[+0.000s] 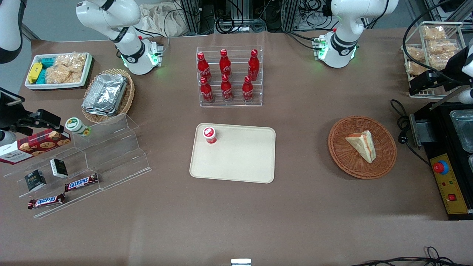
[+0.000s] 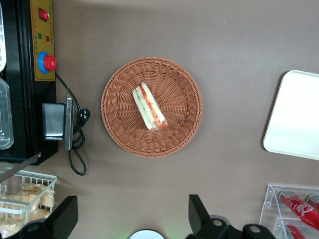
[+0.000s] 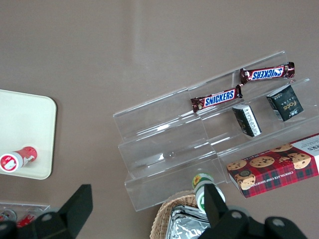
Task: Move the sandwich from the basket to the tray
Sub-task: 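Move the left gripper down toward the sandwich in the wicker basket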
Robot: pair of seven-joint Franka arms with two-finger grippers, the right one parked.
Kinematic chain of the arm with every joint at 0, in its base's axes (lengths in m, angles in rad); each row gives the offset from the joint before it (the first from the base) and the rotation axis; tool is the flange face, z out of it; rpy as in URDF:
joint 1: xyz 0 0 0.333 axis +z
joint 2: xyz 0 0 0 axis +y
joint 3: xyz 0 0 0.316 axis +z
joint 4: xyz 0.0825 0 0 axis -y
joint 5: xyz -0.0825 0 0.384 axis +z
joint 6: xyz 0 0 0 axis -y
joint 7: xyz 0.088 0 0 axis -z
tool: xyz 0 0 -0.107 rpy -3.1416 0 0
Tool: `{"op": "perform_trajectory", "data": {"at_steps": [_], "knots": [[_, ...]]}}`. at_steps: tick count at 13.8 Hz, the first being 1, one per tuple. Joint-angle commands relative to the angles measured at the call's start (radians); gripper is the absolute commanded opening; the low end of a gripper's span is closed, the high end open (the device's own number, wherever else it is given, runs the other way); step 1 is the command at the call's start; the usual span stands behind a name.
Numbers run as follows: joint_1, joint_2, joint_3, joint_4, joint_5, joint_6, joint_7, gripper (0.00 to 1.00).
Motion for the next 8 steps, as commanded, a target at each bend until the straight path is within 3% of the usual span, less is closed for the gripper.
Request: {"op": "perform_trajectory", "data": {"at_steps": [1, 5, 8], "knots": [[0.006, -0.02, 0.005, -0.014, 0.001, -0.012, 0.044, 1.0], [0.006, 0.005, 0.004, -0.017, 0.058, -0.015, 0.005, 1.0], [0.036, 0.032, 0.004, -0.046, 0.043, 0.0, -0.029, 1.0]]}}
